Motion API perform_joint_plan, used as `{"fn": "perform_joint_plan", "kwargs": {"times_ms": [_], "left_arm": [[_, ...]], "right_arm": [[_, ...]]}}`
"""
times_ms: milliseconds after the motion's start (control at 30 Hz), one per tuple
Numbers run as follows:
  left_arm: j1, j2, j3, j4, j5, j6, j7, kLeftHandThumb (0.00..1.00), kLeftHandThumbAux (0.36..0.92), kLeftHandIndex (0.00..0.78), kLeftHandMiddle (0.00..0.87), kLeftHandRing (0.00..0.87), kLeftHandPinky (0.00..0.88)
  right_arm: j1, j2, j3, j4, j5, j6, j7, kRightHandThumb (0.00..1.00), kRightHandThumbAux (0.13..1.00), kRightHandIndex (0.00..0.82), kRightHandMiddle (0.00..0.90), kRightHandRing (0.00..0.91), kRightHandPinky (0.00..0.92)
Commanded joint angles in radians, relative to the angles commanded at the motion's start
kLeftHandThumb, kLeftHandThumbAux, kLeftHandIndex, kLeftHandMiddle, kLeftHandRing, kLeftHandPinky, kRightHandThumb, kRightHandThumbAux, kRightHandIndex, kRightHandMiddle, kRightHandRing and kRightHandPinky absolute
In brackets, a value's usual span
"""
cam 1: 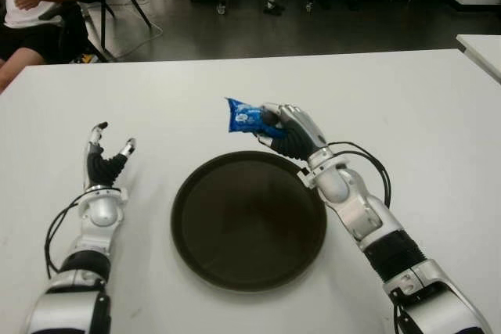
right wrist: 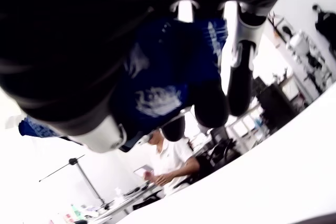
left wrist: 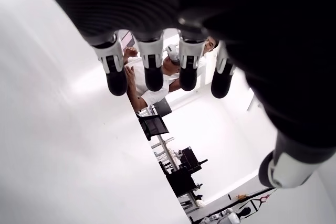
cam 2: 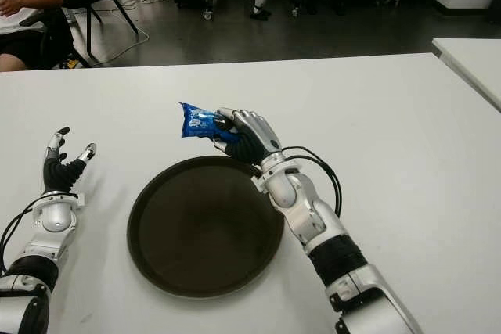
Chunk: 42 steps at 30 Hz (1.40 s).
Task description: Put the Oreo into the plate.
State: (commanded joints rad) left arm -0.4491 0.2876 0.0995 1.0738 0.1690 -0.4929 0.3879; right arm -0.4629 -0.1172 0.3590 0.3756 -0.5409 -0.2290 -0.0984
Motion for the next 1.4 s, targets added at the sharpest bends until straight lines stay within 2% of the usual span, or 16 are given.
{"fn": "perform_joint_plan", "kwargs": {"times_ms": [133,233,300,500,567,633,800,933,1033,1133,1400], "left_arm": [[0.001,0.001,-0.004,-0.002,0.006,0.003,0.009,0.0,0.6,0.0,0.0,0.0,0.0],[0.002,0.005,-0.011,-0.002,0.016,0.003,0.013,0.0,0.593,0.0,0.0,0.0,0.0],[0.002,0.007,-0.014,0.0,0.021,0.002,0.015,0.0,0.586,0.0,0.0,0.0,0.0],[0.002,0.01,-0.016,0.002,0.024,-0.014,0.007,0.0,0.568,0.0,0.0,0.0,0.0],[0.002,0.007,-0.009,0.002,0.013,-0.015,-0.004,0.0,0.564,0.0,0.0,0.0,0.0],[0.001,0.004,-0.003,0.002,0.004,-0.012,-0.011,0.0,0.564,0.0,0.0,0.0,0.0],[0.002,0.007,-0.006,0.003,0.007,-0.015,-0.009,0.0,0.565,0.0,0.0,0.0,0.0],[0.001,0.008,-0.007,0.006,0.01,-0.014,-0.007,0.0,0.566,0.0,0.0,0.0,0.0],[-0.001,0.011,-0.009,0.012,0.014,-0.007,-0.002,0.0,0.564,0.0,0.0,0.0,0.0],[-0.003,0.012,-0.008,0.014,0.013,-0.005,-0.004,0.0,0.563,0.0,0.0,0.0,0.0],[0.004,0.006,-0.004,0.003,0.002,-0.013,-0.017,0.0,0.568,0.0,0.0,0.0,0.0]], "right_arm": [[0.0,-0.003,0.002,-0.005,0.002,0.007,0.017,0.001,0.718,0.072,0.252,0.349,0.229],[-0.002,-0.008,0.003,-0.01,0.001,0.011,0.033,0.0,0.757,0.079,0.301,0.449,0.354],[-0.003,-0.01,0.002,-0.011,-0.001,0.01,0.034,0.0,0.777,0.087,0.328,0.481,0.409],[-0.002,-0.015,0.0,-0.016,0.002,-0.004,0.037,0.0,0.824,0.102,0.374,0.51,0.493],[-0.002,-0.015,-0.001,-0.016,0.007,-0.008,0.038,0.0,0.834,0.105,0.374,0.522,0.521],[-0.002,-0.014,-0.002,-0.016,0.009,-0.011,0.038,0.0,0.843,0.118,0.364,0.571,0.581],[-0.004,-0.017,-0.005,-0.013,0.014,-0.021,0.044,0.0,0.847,0.135,0.349,0.625,0.641],[-0.007,-0.018,-0.007,-0.002,0.018,-0.04,0.041,0.0,0.84,0.154,0.338,0.595,0.635],[-0.013,-0.02,-0.009,0.017,0.023,-0.072,0.034,0.0,0.843,0.178,0.268,0.412,0.526],[-0.018,-0.021,-0.011,0.028,0.02,-0.083,0.031,0.0,0.846,0.19,0.237,0.335,0.473],[-0.022,-0.02,-0.016,0.048,0.017,-0.103,0.021,0.0,0.854,0.212,0.216,0.276,0.407]]}}
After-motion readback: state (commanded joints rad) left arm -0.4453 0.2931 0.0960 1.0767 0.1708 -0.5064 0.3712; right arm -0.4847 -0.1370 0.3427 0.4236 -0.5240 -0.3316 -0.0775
